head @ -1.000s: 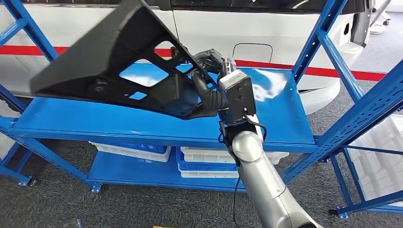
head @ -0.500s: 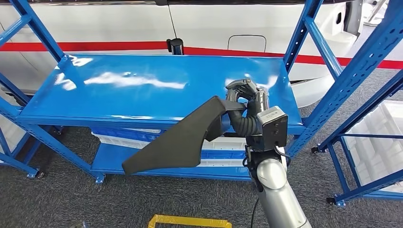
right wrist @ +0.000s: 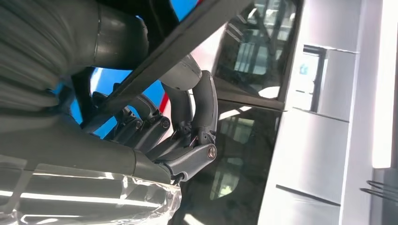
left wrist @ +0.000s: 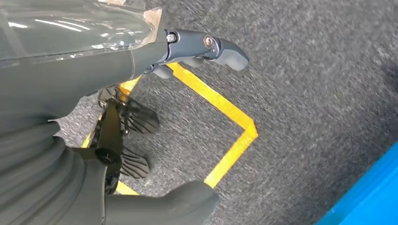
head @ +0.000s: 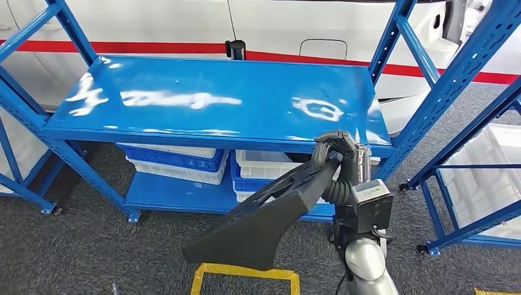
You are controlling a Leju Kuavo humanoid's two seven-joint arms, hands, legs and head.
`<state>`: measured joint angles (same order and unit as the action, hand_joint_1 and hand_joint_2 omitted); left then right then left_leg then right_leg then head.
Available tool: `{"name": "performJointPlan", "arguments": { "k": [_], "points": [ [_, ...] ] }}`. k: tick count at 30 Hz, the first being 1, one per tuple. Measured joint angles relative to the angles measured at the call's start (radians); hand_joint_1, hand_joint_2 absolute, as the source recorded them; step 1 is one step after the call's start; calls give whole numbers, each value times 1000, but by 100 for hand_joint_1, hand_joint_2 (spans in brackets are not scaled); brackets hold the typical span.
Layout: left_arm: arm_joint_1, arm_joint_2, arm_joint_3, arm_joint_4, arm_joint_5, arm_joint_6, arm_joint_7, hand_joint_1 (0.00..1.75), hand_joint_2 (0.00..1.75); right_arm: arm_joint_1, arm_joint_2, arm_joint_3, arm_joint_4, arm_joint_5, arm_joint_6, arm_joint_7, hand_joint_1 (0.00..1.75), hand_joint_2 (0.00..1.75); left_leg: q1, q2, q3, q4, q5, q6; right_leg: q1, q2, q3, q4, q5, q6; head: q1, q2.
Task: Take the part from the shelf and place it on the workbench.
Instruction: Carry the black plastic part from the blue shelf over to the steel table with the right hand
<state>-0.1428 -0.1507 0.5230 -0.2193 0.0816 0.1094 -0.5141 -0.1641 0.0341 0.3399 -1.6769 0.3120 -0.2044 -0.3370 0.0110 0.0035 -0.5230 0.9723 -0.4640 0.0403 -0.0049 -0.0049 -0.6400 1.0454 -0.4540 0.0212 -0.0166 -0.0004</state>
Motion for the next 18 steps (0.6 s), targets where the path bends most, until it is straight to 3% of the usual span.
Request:
{"name": "performJointPlan", "arguments": {
  "k": [2,3,4,5,6,7,8,10,11,13,14,15,17,18],
  "points": [
    [-1,-2,0,-2,1,-4,1,0,175,18,-4,-6,-10,11,-1,-4,175,175,1,4,-29,-2,25,8,-4,2,-36,116,-91,-9,5,0],
    [-1,-3,0,-2,1,-8,2,0,175,25,-6,-7,-13,21,-1,-5,175,175,0,5,-44,-2,37,8,-6,2,-48,179,-121,-7,6,0],
    [-1,-4,0,-2,1,-12,2,0,175,33,-7,-8,-15,31,-2,-5,175,175,0,6,-61,-1,49,6,-8,2,-49,225,-130,1,7,0],
    [-2,-4,0,-2,1,-16,2,0,175,39,-8,-9,-17,40,-3,-5,175,175,0,7,-78,0,62,3,-11,2,-36,241,-118,14,7,0],
    [-2,-5,0,-2,1,-19,2,0,175,45,-9,-9,-19,46,-3,-5,175,175,1,8,-95,3,74,-1,-14,2,-5,220,-93,27,7,0],
    [-2,-6,0,-2,0,-20,2,0,175,48,-9,-10,-21,50,-4,-5,175,175,1,8,-111,7,85,-6,-17,2,42,167,-69,36,7,0],
    [-2,-6,0,-3,0,-21,2,0,175,49,-9,-10,-24,51,-5,-5,175,175,0,7,-125,14,94,-12,-18,2,101,88,-63,39,7,0],
    [-3,-6,0,-4,0,-21,2,0,175,52,-8,-11,-31,52,-7,-5,175,175,-2,6,-143,23,113,-25,-14,4,179,-42,-84,27,6,0],
    [-3,-6,0,-4,0,-21,2,0,175,54,-8,-11,-33,53,-8,-5,175,175,-3,6,-148,23,123,-31,-9,5,191,-71,-96,18,5,0],
    [-2,-6,0,-4,0,-20,5,0,175,57,-8,-12,-34,53,-9,-5,175,175,1,5,-154,21,133,-42,-11,4,176,-72,-87,-2,4,0],
    [0,-5,0,-4,0,-21,7,0,175,59,-7,-13,-34,53,-9,-5,175,175,4,4,-159,32,114,-47,-13,2,168,-69,-77,-13,3,0],
    [1,-5,0,-4,0,-24,10,0,175,60,-7,-14,-34,52,-9,-5,175,175,7,3,-169,62,74,-52,-16,0,158,-69,-66,-24,2,0],
    [1,-4,0,-4,2,-34,12,0,175,62,-7,-15,-33,45,-6,-6,175,175,9,2,-196,169,-34,-59,-14,-2,138,-68,-42,-38,0,0],
    [1,-4,0,-4,2,-39,12,0,175,63,-7,-16,-32,41,-4,-6,175,175,9,1,-207,217,-71,-62,-12,-3,129,-68,-33,-41,-1,0]
  ]
}}
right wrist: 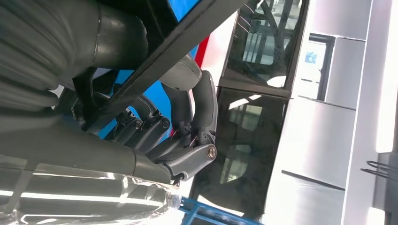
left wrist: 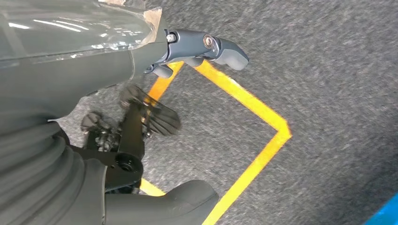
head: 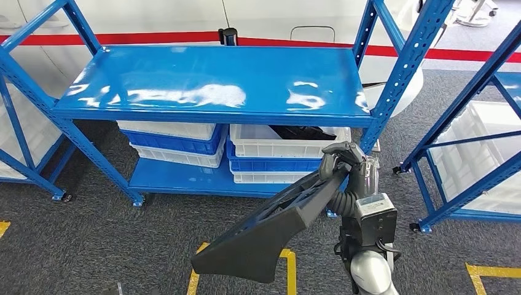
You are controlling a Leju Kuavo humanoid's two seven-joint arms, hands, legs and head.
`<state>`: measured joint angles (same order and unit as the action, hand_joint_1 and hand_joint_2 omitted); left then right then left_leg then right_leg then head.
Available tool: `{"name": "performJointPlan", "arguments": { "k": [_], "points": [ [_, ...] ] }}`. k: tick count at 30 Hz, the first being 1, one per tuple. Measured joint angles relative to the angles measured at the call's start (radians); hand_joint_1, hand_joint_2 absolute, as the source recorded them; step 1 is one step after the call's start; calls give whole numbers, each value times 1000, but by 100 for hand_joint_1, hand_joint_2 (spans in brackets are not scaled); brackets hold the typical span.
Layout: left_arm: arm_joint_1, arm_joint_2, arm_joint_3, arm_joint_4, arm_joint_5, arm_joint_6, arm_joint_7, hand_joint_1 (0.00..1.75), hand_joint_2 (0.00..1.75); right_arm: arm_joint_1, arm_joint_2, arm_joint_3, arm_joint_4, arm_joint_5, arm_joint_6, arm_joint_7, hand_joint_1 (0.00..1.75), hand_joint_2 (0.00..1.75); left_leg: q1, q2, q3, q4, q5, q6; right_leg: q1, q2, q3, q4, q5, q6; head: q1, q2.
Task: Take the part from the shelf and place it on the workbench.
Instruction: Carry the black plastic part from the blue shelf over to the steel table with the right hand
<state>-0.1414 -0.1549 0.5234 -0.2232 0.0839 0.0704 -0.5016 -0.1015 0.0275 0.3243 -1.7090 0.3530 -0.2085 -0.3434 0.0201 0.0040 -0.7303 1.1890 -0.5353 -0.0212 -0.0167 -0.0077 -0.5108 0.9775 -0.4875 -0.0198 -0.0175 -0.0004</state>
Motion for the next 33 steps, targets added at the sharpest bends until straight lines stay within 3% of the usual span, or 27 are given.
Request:
{"name": "performJointPlan", "arguments": {
  "k": [2,4,7,8,9,11,12,14,15,16,17,18,20,22,23,25,26,27,29,31,32,33],
  "points": [
    [0,0,0,0,1,-3,0,0,175,1,0,0,1,-4,3,-1,175,175,0,-1,-9,42,-25,-2,2,0,-8,0,7,-1,0,0],
    [0,0,0,0,7,-8,0,0,175,0,1,-1,5,-7,8,-2,175,175,0,-1,7,52,-12,0,3,0,-25,4,17,0,-1,0],
    [1,6,11,-1,45,-25,-2,0,175,-31,26,-1,40,-21,40,-1,175,175,-8,-3,188,-118,18,24,12,1,-96,23,67,18,0,0],
    [1,8,17,-1,55,-29,-3,0,175,-51,38,0,56,-24,49,0,175,175,-13,-3,230,-184,15,34,12,1,-104,23,79,26,0,0],
    [3,9,23,-1,60,-32,-4,0,175,-69,46,0,72,-25,53,1,175,175,-16,-2,230,-195,21,41,11,0,-106,19,89,34,0,0],
    [5,10,32,-1,66,-37,-5,0,175,-99,57,2,100,-28,57,1,175,175,-15,1,216,-208,47,57,11,0,-116,24,88,43,-1,0],
    [5,11,35,-1,68,-37,-6,0,175,-109,60,2,111,-29,59,1,175,175,-13,3,205,-215,64,64,12,0,-128,43,64,40,1,0],
    [7,13,41,-1,71,-38,-6,0,175,-127,61,3,132,-35,63,1,175,175,-11,4,177,-220,94,72,10,3,-163,144,-28,30,5,0],
    [8,14,44,-1,72,-39,-7,0,175,-135,61,3,144,-40,65,1,175,175,-11,4,159,-219,109,73,8,3,-179,212,-69,29,7,0],
    [9,14,47,0,73,-41,-7,0,175,-144,61,4,158,-45,66,0,175,175,-11,5,141,-218,123,72,6,3,-187,272,-91,35,8,0],
    [10,14,49,0,75,-42,-7,0,175,-153,61,5,171,-50,67,-1,175,175,-11,5,123,-217,137,70,3,3,-181,304,-91,45,9,0],
    [11,15,53,0,77,-43,-7,0,175,-163,61,7,185,-55,68,-2,175,175,-11,5,105,-215,150,67,1,3,-159,301,-74,57,9,0],
    [12,16,60,0,83,-44,-7,0,175,-185,65,11,207,-62,71,-4,175,175,-10,6,73,-211,174,58,-4,3,-66,197,-36,74,9,0],
    [13,18,67,-1,88,-44,-8,0,175,-207,72,16,224,-66,76,-8,175,175,-11,6,48,-207,197,46,-1,5,34,47,-44,70,7,0],
    [15,19,70,-1,90,-45,-9,0,175,-217,76,18,232,-66,78,-9,175,175,-11,6,42,-208,209,39,3,7,56,1,-53,63,6,0],
    [20,20,77,0,93,-47,-12,0,175,-230,79,21,249,-68,80,-11,175,175,-8,6,36,-220,233,28,5,9,52,-25,-46,47,3,0],
    [24,21,80,0,94,-48,-13,0,175,-235,80,23,257,-68,81,-12,175,175,-5,5,30,-219,226,22,2,9,46,-28,-35,38,3,0],
    [28,21,83,0,94,-49,-14,0,175,-237,82,24,262,-68,81,-12,175,175,-3,4,21,-204,199,17,-2,7,41,-30,-23,26,0,0],
    [33,22,86,0,95,-51,-14,0,175,-241,85,26,271,-68,81,-12,175,175,1,0,-10,-104,101,9,-6,3,26,-30,-1,9,-5,0],
    [35,22,87,0,95,-52,-14,0,175,-242,88,28,279,-68,81,-12,175,175,3,-3,-38,35,27,0,-6,-1,7,-24,11,9,-8,0],
    [35,23,88,0,95,-52,-14,0,175,-242,88,28,282,-68,81,-12,175,175,5,-3,-36,73,19,-3,-7,-2,-3,-19,15,11,-8,0],
    [36,23,88,0,95,-52,-14,0,175,-242,89,29,286,-68,81,-13,175,175,7,-3,-15,74,26,-6,-9,-3,-12,-12,18,13,-8,0]
  ]
}}
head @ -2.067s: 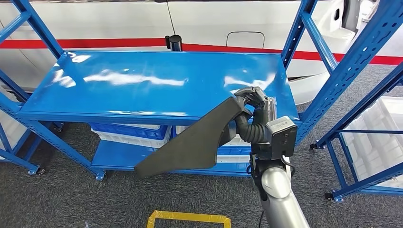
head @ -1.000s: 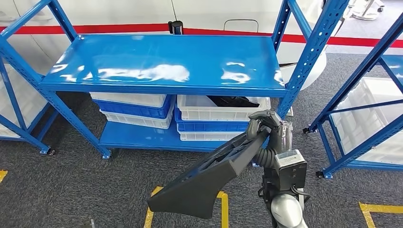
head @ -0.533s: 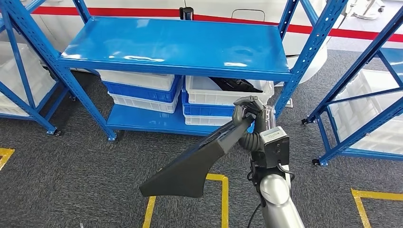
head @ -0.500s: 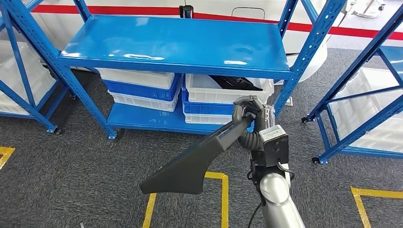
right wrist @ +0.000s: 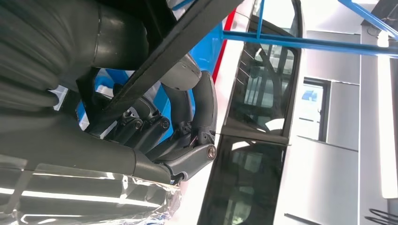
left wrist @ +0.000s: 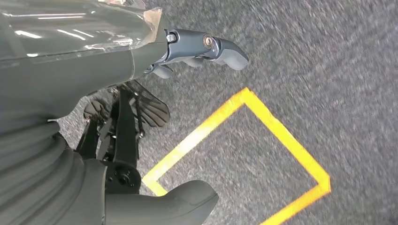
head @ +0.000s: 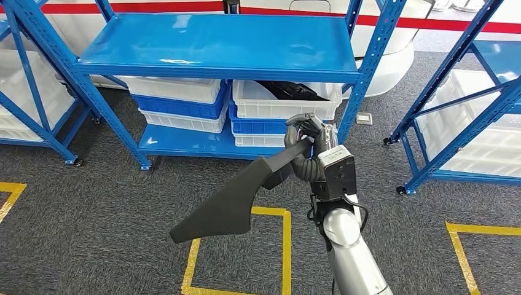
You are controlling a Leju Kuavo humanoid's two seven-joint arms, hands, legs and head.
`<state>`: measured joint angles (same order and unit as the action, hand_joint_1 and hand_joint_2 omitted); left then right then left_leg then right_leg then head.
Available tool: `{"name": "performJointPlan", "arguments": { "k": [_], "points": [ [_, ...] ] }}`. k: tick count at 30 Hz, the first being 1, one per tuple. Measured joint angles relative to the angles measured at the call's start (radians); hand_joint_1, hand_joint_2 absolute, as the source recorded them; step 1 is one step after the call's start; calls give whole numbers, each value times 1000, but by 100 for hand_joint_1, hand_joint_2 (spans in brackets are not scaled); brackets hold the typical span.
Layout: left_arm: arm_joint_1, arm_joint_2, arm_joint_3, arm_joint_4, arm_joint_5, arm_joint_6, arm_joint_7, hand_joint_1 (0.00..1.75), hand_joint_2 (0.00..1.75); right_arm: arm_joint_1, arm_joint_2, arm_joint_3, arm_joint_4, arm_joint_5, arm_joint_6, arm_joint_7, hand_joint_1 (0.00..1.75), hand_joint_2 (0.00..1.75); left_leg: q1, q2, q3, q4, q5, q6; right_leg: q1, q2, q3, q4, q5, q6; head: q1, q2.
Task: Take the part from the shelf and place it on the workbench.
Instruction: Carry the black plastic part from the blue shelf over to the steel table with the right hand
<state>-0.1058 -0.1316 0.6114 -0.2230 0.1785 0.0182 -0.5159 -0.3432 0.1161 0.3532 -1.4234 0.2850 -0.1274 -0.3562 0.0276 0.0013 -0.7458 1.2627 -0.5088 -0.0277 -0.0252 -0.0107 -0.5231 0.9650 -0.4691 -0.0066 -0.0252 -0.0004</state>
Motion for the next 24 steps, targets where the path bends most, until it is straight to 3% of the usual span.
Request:
{"name": "performJointPlan", "arguments": {
  "k": [3,5,8,9,11,13,14,15,17,19,20,21,23,24],
  "points": [
    [-1,-1,1,0,0,-2,-3,0,175,-2,0,0,5,-2,0,-3,175,175,9,-3,129,-165,40,-8,-3,0,-30,30,2,7,-2,0],
    [-3,-2,2,0,-2,-6,-7,0,175,-4,0,0,5,-4,-1,-6,175,175,6,-7,166,-227,39,-3,2,2,-46,45,5,19,-4,0],
    [-6,-3,2,0,-13,-15,-8,0,175,-4,-3,-7,5,-8,-4,-8,175,175,-4,-6,153,-231,52,25,6,3,-60,49,11,42,-3,0],
    [-8,-3,2,0,-19,-17,-7,0,175,-3,-6,-12,5,-10,-6,-9,175,175,-5,-4,145,-234,62,39,5,4,-72,64,-5,43,-2,0],
    [-14,-4,0,0,-33,-21,-2,0,175,2,-15,-26,3,-13,-11,-11,175,175,-8,0,124,-239,83,65,3,5,-109,152,-79,32,2,0],
    [-20,-6,-3,0,-48,-23,5,0,175,16,-27,-46,-3,-15,-17,-13,175,175,-13,0,99,-239,103,77,4,6,-143,279,-149,26,5,0],
    [-22,-7,-5,0,-54,-24,9,0,175,26,-33,-56,-7,-16,-20,-13,175,175,-16,0,86,-239,114,78,5,7,-145,320,-157,31,6,0],
    [-23,-8,-7,0,-59,-25,13,0,175,35,-38,-66,-11,-17,-22,-14,175,175,-19,0,72,-239,126,78,7,7,-133,332,-146,38,6,0],
    [-29,-11,-13,0,-69,-27,20,0,175,51,-46,-83,-24,-25,-24,-17,175,175,-23,1,44,-238,151,76,12,7,-59,255,-97,46,6,0],
    [-35,-14,-21,-1,-79,-30,26,0,175,61,-50,-98,-44,-35,-24,-20,175,175,-27,2,25,-239,175,69,21,7,44,105,-90,34,5,0],
    [-38,-16,-25,-1,-84,-33,29,0,175,65,-51,-106,-54,-39,-24,-21,175,175,-27,2,22,-243,189,64,26,7,75,48,-96,28,4,0],
    [-39,-17,-28,-2,-88,-35,32,0,175,69,-53,-113,-63,-41,-24,-22,175,175,-27,3,21,-251,203,58,31,7,88,14,-100,23,3,0],
    [-40,-19,-33,-2,-94,-37,36,0,175,80,-56,-126,-76,-44,-24,-22,175,175,-23,3,20,-270,225,46,28,6,73,2,-77,15,3,0],
    [-39,-19,-36,-2,-97,-37,39,0,175,85,-56,-130,-81,-46,-24,-21,175,175,-21,2,15,-266,208,39,23,5,63,1,-62,8,4,0]
  ]
}}
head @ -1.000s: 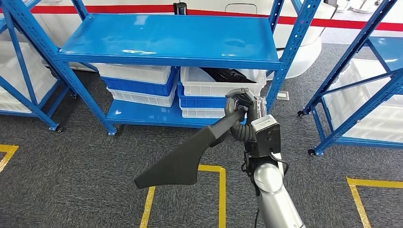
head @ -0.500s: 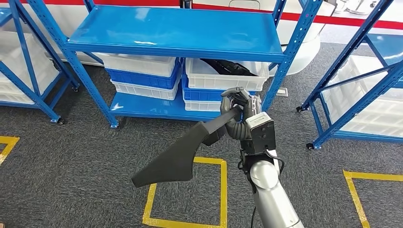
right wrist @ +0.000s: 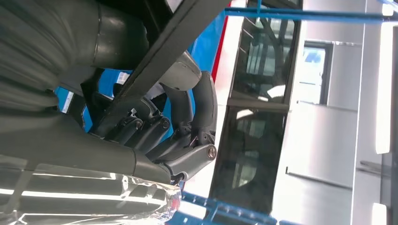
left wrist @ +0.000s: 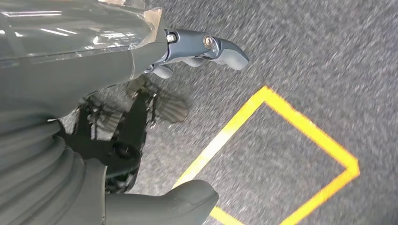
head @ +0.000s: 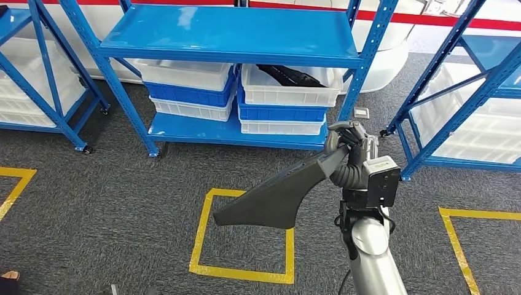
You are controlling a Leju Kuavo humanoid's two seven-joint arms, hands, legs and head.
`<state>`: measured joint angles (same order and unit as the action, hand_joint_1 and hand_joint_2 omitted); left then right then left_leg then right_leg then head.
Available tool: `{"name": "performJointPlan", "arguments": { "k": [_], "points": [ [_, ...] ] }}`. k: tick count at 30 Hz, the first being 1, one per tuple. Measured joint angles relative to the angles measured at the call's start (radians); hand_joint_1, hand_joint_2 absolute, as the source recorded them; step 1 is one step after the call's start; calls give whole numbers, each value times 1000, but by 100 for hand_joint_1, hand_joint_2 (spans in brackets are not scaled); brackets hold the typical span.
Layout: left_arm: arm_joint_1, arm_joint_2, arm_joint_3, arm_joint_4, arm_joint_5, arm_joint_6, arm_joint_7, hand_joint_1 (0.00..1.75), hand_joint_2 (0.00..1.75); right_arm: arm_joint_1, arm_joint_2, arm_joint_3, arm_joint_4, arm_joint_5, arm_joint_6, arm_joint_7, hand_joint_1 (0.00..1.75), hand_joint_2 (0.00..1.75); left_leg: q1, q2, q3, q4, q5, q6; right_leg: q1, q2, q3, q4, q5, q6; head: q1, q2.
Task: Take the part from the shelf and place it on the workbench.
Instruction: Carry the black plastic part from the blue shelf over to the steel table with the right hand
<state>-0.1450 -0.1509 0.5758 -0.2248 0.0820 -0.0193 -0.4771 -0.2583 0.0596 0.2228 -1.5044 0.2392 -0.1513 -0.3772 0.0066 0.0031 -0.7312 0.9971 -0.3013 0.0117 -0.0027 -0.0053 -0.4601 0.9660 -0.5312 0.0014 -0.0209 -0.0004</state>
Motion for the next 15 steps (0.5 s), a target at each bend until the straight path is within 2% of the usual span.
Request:
{"name": "performJointPlan", "arguments": {
  "k": [1,2,3,4,5,6,7,8,9,10,11,12,13,14,15],
  "points": [
    [0,0,-3,0,-1,0,2,0,175,5,-1,-4,-4,-1,0,1,175,175,2,-2,-9,24,-41,-6,-6,-2,-11,-2,16,-9,-2,0],
    [1,0,-5,0,-2,0,3,0,175,9,-1,-8,-6,-1,0,1,175,175,5,-3,-22,71,-102,-13,-12,-3,-23,-2,33,-15,-3,0],
    [0,1,-8,0,-3,0,4,0,175,12,-1,-10,-9,-2,1,2,175,175,7,-3,-35,137,-165,-19,-11,-3,-38,-2,48,-20,-4,0],
    [0,1,-10,0,-4,0,5,0,175,16,-1,-13,-10,-2,1,2,175,175,9,-3,-44,208,-208,-25,-11,-4,-55,-1,64,-21,-5,0],
    [-1,1,-11,0,-6,0,6,0,175,19,-1,-14,-11,-2,1,2,175,175,11,-3,-46,269,-225,-31,-11,-4,-73,2,79,-19,-5,0],
    [-2,1,-12,0,-7,0,6,0,175,22,-1,-16,-12,-2,1,2,175,175,15,-3,-37,305,-215,-35,-12,-4,-93,6,92,-16,-5,0],
    [-3,1,-13,0,-9,0,7,0,175,25,-2,-19,-12,-2,1,2,175,175,18,-3,-12,309,-190,-39,-13,-4,-114,12,103,-11,-5,0],
    [-5,1,-15,0,-10,0,8,0,175,28,-3,-21,-13,-2,1,2,175,175,22,-3,32,278,-166,-42,-15,-4,-134,21,112,-5,-5,0],
    [-8,1,-17,0,-10,0,8,0,175,32,-3,-24,-17,-2,1,2,175,175,25,-4,90,217,-166,-44,-16,-4,-152,31,120,1,-6,0],
    [-11,1,-18,-1,-11,1,9,0,175,34,-4,-27,-22,-1,1,1,175,175,25,-7,148,144,-182,-42,-16,-4,-166,42,125,8,-6,0],
    [-14,1,-19,-1,-11,1,9,0,175,36,-5,-30,-27,-1,1,1,175,175,24,-9,191,85,-204,-37,-15,-5,-175,49,133,16,-6,0],
    [-17,1,-20,-1,-11,1,10,0,175,37,-5,-32,-32,-1,0,0,175,175,19,-11,214,47,-224,-29,-14,-6,-180,52,140,24,-6,0],
    [-18,1,-20,-2,-12,2,10,0,175,39,-6,-35,-35,-1,0,0,175,175,14,-11,216,33,-225,-17,-12,-7,-182,51,151,32,-5,0],
    [-18,1,-20,-2,-12,3,11,0,175,42,-7,-37,-35,-1,0,0,175,175,12,-8,207,31,-216,-4,-12,-7,-186,49,157,40,-4,0],
    [-18,0,-21,-2,-12,5,11,0,175,46,-7,-39,-35,-2,0,0,175,175,10,-5,198,27,-205,10,-13,-6,-194,55,151,42,-5,0]
  ]
}}
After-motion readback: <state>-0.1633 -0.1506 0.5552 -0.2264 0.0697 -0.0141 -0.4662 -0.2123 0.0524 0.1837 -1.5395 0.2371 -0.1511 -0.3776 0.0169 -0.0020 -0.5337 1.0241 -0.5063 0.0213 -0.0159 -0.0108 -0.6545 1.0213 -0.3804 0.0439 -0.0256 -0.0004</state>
